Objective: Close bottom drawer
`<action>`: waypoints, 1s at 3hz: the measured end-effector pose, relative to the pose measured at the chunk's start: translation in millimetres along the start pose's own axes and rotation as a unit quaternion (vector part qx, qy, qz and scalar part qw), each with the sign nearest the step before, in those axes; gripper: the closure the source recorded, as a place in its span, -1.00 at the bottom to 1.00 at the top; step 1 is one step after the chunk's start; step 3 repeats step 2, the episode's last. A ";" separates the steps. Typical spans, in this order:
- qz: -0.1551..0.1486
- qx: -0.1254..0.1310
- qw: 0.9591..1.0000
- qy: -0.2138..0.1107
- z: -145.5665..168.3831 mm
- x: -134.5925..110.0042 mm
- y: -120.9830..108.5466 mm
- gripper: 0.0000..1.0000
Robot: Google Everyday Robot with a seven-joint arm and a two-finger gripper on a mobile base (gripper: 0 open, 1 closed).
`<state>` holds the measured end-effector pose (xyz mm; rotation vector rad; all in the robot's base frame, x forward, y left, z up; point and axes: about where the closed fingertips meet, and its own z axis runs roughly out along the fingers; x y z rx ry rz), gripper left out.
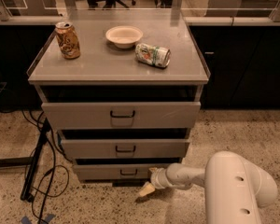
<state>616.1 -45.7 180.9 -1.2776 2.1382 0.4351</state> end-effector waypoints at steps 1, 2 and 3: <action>0.000 0.000 1.000 0.000 0.0 0.0 0.0 -1.00; 0.000 0.000 1.000 0.000 0.1 0.0 0.1 -1.00; 0.000 0.000 1.000 0.000 0.1 0.0 0.1 -1.00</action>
Offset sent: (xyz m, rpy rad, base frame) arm 0.0000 0.0000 0.0000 0.0000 0.0000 0.0000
